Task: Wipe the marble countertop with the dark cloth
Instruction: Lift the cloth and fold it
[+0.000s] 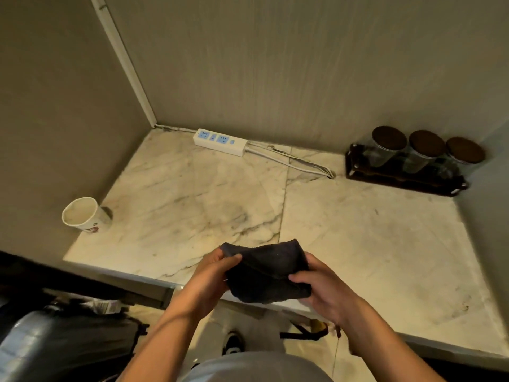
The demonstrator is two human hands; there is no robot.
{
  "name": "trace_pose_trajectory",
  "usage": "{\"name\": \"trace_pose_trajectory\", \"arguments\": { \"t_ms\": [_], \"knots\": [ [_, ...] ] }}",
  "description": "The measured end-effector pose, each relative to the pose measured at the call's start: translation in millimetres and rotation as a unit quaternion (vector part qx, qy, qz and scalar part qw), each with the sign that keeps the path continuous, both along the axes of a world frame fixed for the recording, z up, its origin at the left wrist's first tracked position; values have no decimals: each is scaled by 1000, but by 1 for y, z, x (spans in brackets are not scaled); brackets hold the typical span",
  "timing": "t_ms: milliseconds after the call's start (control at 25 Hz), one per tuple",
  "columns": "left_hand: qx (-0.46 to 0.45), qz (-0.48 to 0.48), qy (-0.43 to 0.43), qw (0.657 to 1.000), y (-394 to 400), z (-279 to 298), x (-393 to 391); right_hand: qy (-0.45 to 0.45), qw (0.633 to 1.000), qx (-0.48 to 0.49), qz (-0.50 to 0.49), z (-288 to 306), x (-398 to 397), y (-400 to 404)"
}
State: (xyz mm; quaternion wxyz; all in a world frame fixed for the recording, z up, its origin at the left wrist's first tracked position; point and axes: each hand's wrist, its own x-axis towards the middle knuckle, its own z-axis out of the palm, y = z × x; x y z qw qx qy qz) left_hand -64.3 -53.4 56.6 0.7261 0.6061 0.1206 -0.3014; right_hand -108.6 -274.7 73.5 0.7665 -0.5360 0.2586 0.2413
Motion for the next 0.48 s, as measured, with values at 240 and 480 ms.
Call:
{"name": "trace_pose_trajectory", "arguments": {
  "t_ms": [240,480],
  "knots": [
    [-48,110,102,987,28,-28,10,-60,970,-217,88,-20,80,31],
    [137,87,93,982,34,-39,9,-89,894,-412,154,-50,119,49]
  ]
}}
